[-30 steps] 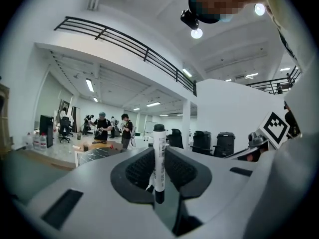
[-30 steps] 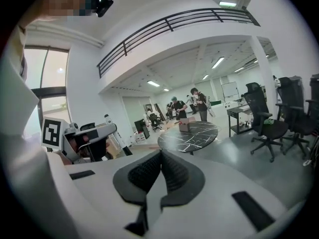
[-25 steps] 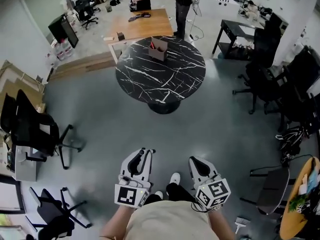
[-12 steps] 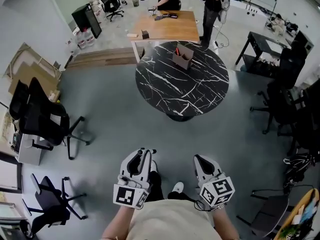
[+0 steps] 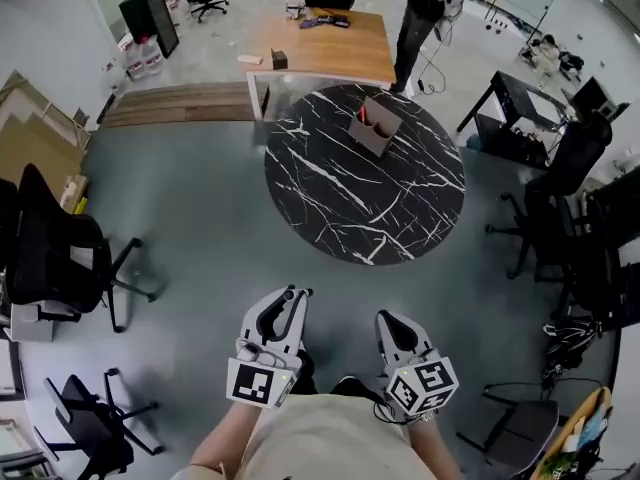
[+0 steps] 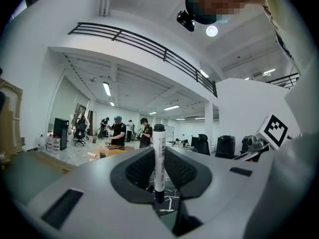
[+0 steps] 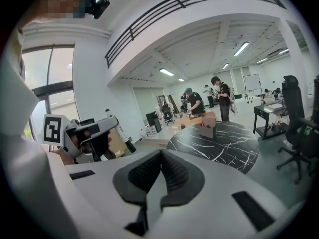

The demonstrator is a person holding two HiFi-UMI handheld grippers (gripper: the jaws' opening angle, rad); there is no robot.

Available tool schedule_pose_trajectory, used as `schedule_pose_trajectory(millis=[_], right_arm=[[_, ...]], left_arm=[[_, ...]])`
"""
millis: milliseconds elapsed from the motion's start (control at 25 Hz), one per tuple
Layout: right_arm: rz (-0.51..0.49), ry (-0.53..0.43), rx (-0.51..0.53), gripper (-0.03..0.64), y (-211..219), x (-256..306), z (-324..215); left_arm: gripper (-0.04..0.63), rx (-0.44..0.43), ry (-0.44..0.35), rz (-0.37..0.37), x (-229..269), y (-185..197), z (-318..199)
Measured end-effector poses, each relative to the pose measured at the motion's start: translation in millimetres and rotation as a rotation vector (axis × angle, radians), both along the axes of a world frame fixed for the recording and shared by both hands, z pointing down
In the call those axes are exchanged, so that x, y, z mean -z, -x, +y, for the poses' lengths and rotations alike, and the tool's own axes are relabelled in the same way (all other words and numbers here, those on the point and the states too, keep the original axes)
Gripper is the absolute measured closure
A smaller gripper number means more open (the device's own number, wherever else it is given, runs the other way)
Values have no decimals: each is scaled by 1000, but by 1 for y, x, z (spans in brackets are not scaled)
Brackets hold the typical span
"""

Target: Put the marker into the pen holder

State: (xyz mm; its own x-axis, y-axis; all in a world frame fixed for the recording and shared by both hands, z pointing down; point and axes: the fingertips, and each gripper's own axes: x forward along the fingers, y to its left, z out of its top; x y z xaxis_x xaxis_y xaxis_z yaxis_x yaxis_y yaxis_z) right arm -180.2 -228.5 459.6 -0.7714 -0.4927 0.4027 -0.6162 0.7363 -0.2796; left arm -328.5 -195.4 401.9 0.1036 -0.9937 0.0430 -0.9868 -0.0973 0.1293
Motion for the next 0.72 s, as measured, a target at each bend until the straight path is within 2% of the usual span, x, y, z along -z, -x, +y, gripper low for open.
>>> schedule_pose_trajectory(millis=[80, 200, 280, 480, 720], right_arm=[[-5, -9, -12, 600, 30, 6, -12], [-23, -7, -24, 600, 71, 11, -26], [-13, -2, -14, 600, 88, 9, -32], [3, 9, -24, 600, 110, 3, -65], [4, 39, -34, 600, 114, -17, -126]], left_arm=[[523, -29, -14, 13, 3, 23, -16], [523, -25, -53, 55, 10, 58, -41], [523, -36, -49, 50, 9, 73, -53], [523, -64, -11, 24, -3, 95, -80], [523, -77, 28, 16, -17, 95, -137]])
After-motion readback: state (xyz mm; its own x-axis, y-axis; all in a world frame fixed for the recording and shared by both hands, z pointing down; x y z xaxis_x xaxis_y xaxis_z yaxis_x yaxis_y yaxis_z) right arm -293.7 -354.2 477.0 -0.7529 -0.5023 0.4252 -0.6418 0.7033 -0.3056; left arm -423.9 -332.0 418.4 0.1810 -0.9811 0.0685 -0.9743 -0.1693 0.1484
